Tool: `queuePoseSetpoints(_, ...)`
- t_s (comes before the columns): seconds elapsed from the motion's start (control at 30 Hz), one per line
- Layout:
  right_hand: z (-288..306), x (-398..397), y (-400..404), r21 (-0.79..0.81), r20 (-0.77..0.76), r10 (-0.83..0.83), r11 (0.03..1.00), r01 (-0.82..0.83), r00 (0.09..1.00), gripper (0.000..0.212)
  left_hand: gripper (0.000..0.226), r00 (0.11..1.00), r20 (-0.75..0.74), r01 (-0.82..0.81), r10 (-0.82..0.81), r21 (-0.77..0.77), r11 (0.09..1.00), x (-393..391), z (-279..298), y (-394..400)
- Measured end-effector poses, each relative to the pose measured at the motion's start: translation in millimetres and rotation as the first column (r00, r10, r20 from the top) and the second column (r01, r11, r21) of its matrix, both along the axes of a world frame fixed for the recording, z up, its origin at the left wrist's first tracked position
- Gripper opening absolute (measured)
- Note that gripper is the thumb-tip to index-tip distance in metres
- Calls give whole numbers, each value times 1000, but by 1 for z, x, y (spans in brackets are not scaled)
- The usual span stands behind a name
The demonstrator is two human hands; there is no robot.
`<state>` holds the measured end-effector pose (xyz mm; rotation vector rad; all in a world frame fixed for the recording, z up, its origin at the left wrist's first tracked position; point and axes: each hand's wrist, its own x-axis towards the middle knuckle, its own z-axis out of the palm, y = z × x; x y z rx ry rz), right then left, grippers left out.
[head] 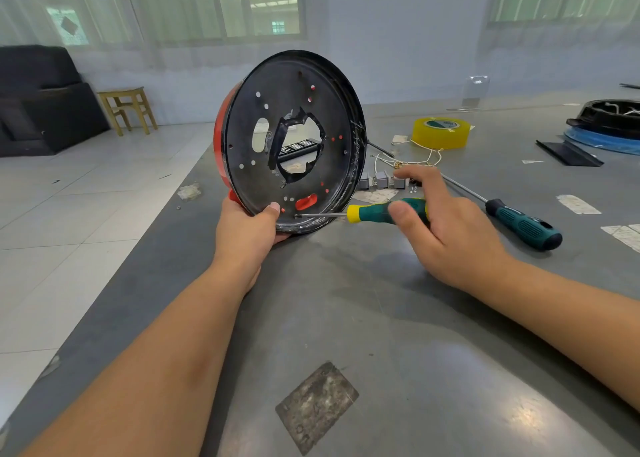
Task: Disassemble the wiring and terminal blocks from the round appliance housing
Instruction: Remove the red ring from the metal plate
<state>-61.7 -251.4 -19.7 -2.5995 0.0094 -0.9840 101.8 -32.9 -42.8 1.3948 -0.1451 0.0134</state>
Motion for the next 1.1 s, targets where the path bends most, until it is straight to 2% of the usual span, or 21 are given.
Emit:
queuePoseSetpoints(0.07, 0, 2, 0, -51, -14, -62, 997, 61, 998, 51, 34, 1000, -2, -7, 7, 5, 1000, 1, 0, 0)
queuePoseSetpoints(0.1, 0, 2, 0, -41, -12, -42, 998, 41, 999, 47, 34, 1000, -5, -9, 9, 7, 1000, 1, 0, 0)
queuePoseSetpoints(0.23, 0, -4, 3, 5, 50, 142, 990, -142, 989, 55, 33, 1000, -12, -14, 14, 11, 1000, 1, 0, 0)
queuePoseSetpoints(0.3, 1, -4, 5, -60, 48, 78, 995, -75, 996, 55, 32, 1000, -6, -13, 14, 10, 1000, 1, 0, 0)
queuePoseSetpoints(0.37, 3, -2, 4, -141, 38, -91, 985, 96, 995, 55, 34, 1000, 8, -8, 8, 6, 1000, 1, 0, 0)
queuePoseSetpoints(0.43, 2, -1, 4, -170, 43, -140, 975, 145, 989, 54, 36, 1000, 18, -3, 3, 7, 1000, 0, 0, 0)
queuePoseSetpoints(0.5, 1, -1, 5, -126, 57, -40, 991, 47, 998, 46, 36, 1000, 14, -4, 4, 7, 1000, 0, 0, 0)
queuePoseSetpoints(0.57, 0, -3, 7, -46, 83, 92, 995, -89, 992, 54, 36, 1000, 15, -3, 3, -2, 1000, -1, 0, 0)
queuePoseSetpoints(0.63, 0, -4, 6, -3, 84, 117, 993, -117, 990, 59, 36, 1000, 19, 0, 0, -3, 1000, -1, 1, 0)
queuePoseSetpoints(0.73, 0, -2, 1, -75, 39, -61, 995, 63, 997, 52, 37, 1000, 21, 6, -6, -6, 1000, -2, 1, 0)
queuePoseSetpoints(0.8, 0, 0, 0, -116, 34, -101, 988, 104, 994, 48, 38, 1000, 24, 9, -9, -5, 1000, -2, 1, 0)
queuePoseSetpoints(0.87, 0, -1, 2, -70, 46, 13, 998, -9, 999, 46, 39, 1000, 27, 8, -8, -1, 1000, -2, 1, 0)
queuePoseSetpoints(0.97, -1, -4, 5, 5, 64, 156, 988, -156, 986, 57, 38, 1000, 22, 5, -5, -4, 1000, -2, 1, 1)
queuePoseSetpoints(1.03, -1, -3, 5, -5, 53, 92, 996, -92, 994, 53, 37, 1000, 18, 3, -3, -3, 1000, -2, 1, 1)
queuePoseSetpoints(1.1, -1, -1, 3, -90, 47, -38, 995, 43, 998, 49, 37, 1000, 18, 0, 0, 1, 1000, -1, 0, 1)
